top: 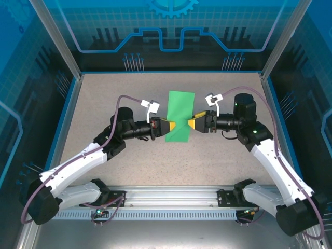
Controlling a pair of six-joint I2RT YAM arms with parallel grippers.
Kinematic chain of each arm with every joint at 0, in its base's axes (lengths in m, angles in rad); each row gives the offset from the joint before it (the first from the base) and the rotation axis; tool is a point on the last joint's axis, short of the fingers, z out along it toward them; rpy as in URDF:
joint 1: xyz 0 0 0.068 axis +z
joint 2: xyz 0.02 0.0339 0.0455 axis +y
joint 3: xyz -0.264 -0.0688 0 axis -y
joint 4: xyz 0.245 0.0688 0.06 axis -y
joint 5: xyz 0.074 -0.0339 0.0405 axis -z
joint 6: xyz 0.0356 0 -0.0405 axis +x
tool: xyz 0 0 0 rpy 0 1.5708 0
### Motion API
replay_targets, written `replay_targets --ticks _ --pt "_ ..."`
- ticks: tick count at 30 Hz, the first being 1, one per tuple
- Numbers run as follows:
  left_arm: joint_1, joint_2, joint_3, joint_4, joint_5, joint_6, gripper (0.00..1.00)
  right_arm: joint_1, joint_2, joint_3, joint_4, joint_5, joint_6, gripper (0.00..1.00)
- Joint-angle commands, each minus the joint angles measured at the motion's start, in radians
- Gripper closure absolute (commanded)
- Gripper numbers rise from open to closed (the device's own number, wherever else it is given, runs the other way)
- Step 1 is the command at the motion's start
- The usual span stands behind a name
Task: Fold a paper plane with a square sheet of paper (fold left side to right side)
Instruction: Turn over the paper at the center of the table.
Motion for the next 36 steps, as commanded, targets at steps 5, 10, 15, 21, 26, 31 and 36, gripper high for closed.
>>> replay_targets --ticks 5,10,15,21,26,31,36 --pt "-0.114 0.039 0.115 -0.594 -0.474 0.225 0.97 -0.116 -0.069 0.000 -0.472 0.463 -0.254 0.28" --pt "-0.218 0.178 0.216 -0.892 -0.840 0.181 0.98 -0.163 -0.093 -0.020 -0.543 0.655 -0.263 0.07" --pt "-0.286 0.409 0.384 -1.212 -1.157 -0.012 0.99 -0.211 -0.111 -0.044 -0.555 0.688 -0.258 0.01" --pt "-0.312 0.720 0.574 -1.461 -1.255 -0.150 0.99 -0.245 -0.122 -0.058 -0.563 0.668 -0.260 0.01" --pt "-0.316 0.879 0.651 -1.436 -1.147 -0.123 0.99 -0.265 -0.143 -0.061 -0.570 0.653 -0.268 0.01" --pt "-0.316 0.942 0.705 -1.347 -0.996 -0.055 0.97 -0.276 -0.143 -0.064 -0.573 0.632 -0.274 0.01" --pt "-0.311 1.008 0.774 -1.279 -0.848 0.007 0.91 -0.285 -0.140 -0.076 -0.570 0.623 -0.280 0.01"
